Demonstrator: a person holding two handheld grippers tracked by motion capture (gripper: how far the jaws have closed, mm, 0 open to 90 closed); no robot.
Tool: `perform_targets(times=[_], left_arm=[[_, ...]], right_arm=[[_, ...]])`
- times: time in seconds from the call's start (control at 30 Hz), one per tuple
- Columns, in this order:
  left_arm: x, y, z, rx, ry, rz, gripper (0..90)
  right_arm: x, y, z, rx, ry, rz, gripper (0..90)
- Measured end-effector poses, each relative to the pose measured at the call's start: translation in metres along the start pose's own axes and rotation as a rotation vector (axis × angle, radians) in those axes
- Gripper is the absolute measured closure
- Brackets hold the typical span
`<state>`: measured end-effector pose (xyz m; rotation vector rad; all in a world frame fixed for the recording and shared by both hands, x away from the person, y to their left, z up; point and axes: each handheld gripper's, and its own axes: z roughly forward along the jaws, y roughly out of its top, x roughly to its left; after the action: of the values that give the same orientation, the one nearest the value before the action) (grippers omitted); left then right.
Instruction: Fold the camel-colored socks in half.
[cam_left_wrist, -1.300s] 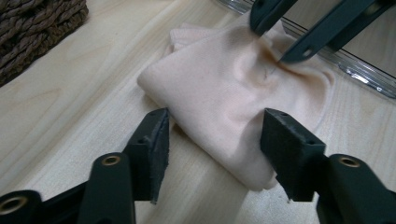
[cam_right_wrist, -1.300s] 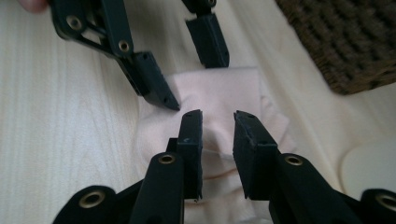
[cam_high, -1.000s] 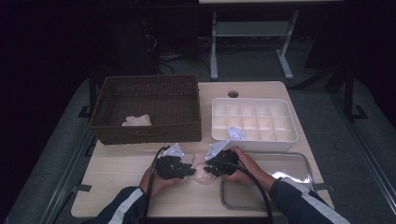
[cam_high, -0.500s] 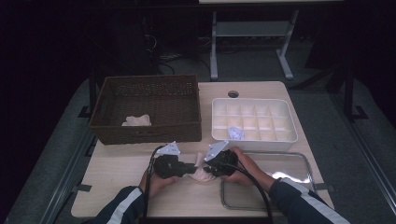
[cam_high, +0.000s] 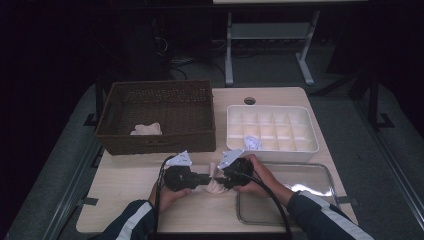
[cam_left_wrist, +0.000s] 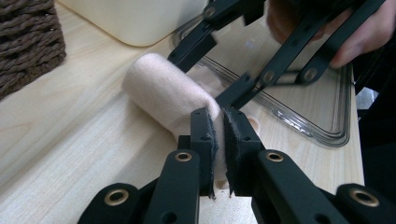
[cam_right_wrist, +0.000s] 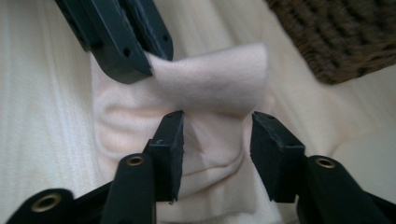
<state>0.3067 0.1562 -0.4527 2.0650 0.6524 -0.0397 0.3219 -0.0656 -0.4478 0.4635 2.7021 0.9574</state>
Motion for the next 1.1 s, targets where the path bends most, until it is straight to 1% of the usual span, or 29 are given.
perform_targets(times=[0.03, 0.07, 0.1, 0.13, 0.17, 0.2, 0.23, 0.27, 0.3, 0.33, 0.4, 0.43, 0.5, 0.53, 0.57, 0.6, 0.63, 0.7, 0.73, 0.77, 0.8, 0.83, 0.87, 0.9, 0.93, 0.97, 1.0, 1.07, 1.1], left_arm=[[0.000, 0.000, 0.000, 0.007, 0.007, 0.004, 82.6], [0.000, 0.000, 0.000, 0.006, 0.011, 0.002, 82.7], [0.001, 0.000, -0.001, 0.005, 0.011, -0.004, 82.6], [0.001, 0.000, -0.001, 0.005, 0.016, -0.004, 82.7], [0.002, 0.000, -0.001, 0.008, 0.018, -0.004, 82.7], [0.002, 0.000, -0.001, 0.004, 0.016, -0.007, 82.7], [0.001, 0.000, -0.001, 0.000, 0.014, -0.008, 82.7], [0.000, 0.001, -0.001, -0.006, 0.008, -0.004, 82.8], [-0.001, 0.001, -0.001, -0.005, 0.008, 0.001, 82.9], [-0.002, 0.001, -0.001, -0.007, 0.006, 0.008, 83.0], [-0.004, 0.002, -0.001, -0.012, -0.001, 0.004, 83.1], [-0.004, 0.002, -0.001, -0.017, -0.004, 0.009, 83.1], [-0.005, 0.004, 0.000, -0.025, -0.011, 0.012, 83.2], [-0.006, 0.004, 0.001, -0.021, -0.006, 0.015, 83.2], [-0.007, 0.005, 0.002, -0.016, 0.002, 0.020, 83.1], [-0.008, 0.006, 0.003, -0.002, 0.016, 0.023, 83.2], [-0.009, 0.006, 0.003, 0.009, 0.031, 0.024, 83.4], [-0.011, 0.007, 0.004, 0.034, 0.061, 0.031, 83.8], [-0.011, 0.007, 0.004, 0.034, 0.061, 0.031, 83.9], [-0.012, 0.007, 0.004, 0.047, 0.078, 0.038, 84.0], [-0.012, 0.007, 0.004, 0.047, 0.078, 0.036, 84.0], [-0.012, 0.007, 0.005, 0.046, 0.079, 0.036, 84.0], [-0.012, 0.008, 0.005, 0.050, 0.090, 0.041, 84.0], [-0.012, 0.008, 0.004, 0.052, 0.096, 0.042, 84.0], [-0.012, 0.009, 0.003, 0.048, 0.094, 0.039, 84.0], [-0.012, 0.009, 0.003, 0.045, 0.096, 0.041, 84.0], [-0.013, 0.009, 0.003, 0.049, 0.101, 0.044, 84.0], [-0.014, 0.010, 0.004, 0.054, 0.093, 0.058, 83.9], [-0.014, 0.010, 0.006, 0.063, 0.090, 0.075, 83.9]], right_arm=[[-0.002, 0.000, -0.004, -0.012, 0.002, 0.000, 60.3], [-0.002, 0.000, -0.008, -0.021, 0.007, 0.001, 67.4], [-0.001, 0.000, -0.011, -0.026, 0.022, -0.002, 73.1], [0.000, 0.000, -0.014, -0.024, 0.046, -0.010, 76.6], [0.002, 0.001, -0.014, -0.016, 0.054, -0.014, 78.3], [0.005, 0.001, -0.012, 0.001, 0.057, -0.021, 78.4], [0.007, 0.001, -0.009, 0.017, 0.060, -0.038, 78.2], [0.008, 0.001, -0.007, 0.023, 0.064, -0.032, 76.9], [0.008, 0.002, -0.002, 0.032, 0.059, -0.044, 75.4], [0.009, 0.002, 0.000, 0.036, 0.053, -0.039, 74.8], [0.007, 0.002, 0.004, 0.030, 0.064, -0.023, 72.6], [0.007, 0.002, 0.005, 0.024, 0.061, -0.011, 71.2], [0.008, 0.003, 0.007, 0.005, 0.057, -0.024, 67.2], [0.008, 0.003, 0.008, -0.004, 0.050, -0.030, 64.0], [0.008, 0.003, 0.009, -0.012, 0.050, -0.028, 62.8], [0.007, 0.003, 0.009, -0.014, 0.048, -0.028, 60.5], [0.006, 0.003, 0.008, -0.013, 0.041, -0.033, 56.1], [0.004, 0.002, 0.003, -0.001, 0.035, -0.024, 45.9], [0.002, 0.000, -0.001, -0.001, 0.049, -0.023, 43.7], [0.001, -0.002, -0.008, -0.006, 0.057, -0.028, 43.2], [-0.001, -0.004, -0.012, -0.012, 0.049, -0.029, 44.4], [-0.002, -0.005, -0.018, -0.023, 0.047, -0.023, 48.2], [-0.003, -0.007, -0.024, -0.035, 0.051, -0.007, 50.8], [-0.004, -0.007, -0.027, -0.035, 0.052, -0.002, 52.6], [-0.005, -0.008, -0.030, -0.018, 0.056, -0.005, 56.0], [-0.004, -0.010, -0.030, -0.016, 0.062, -0.013, 58.9], [-0.003, -0.011, -0.028, 0.008, 0.070, -0.023, 60.4], [0.000, -0.015, -0.022, 0.059, 0.067, -0.049, 62.2], [0.000, -0.016, -0.019, 0.074, 0.074, -0.058, 62.3]])
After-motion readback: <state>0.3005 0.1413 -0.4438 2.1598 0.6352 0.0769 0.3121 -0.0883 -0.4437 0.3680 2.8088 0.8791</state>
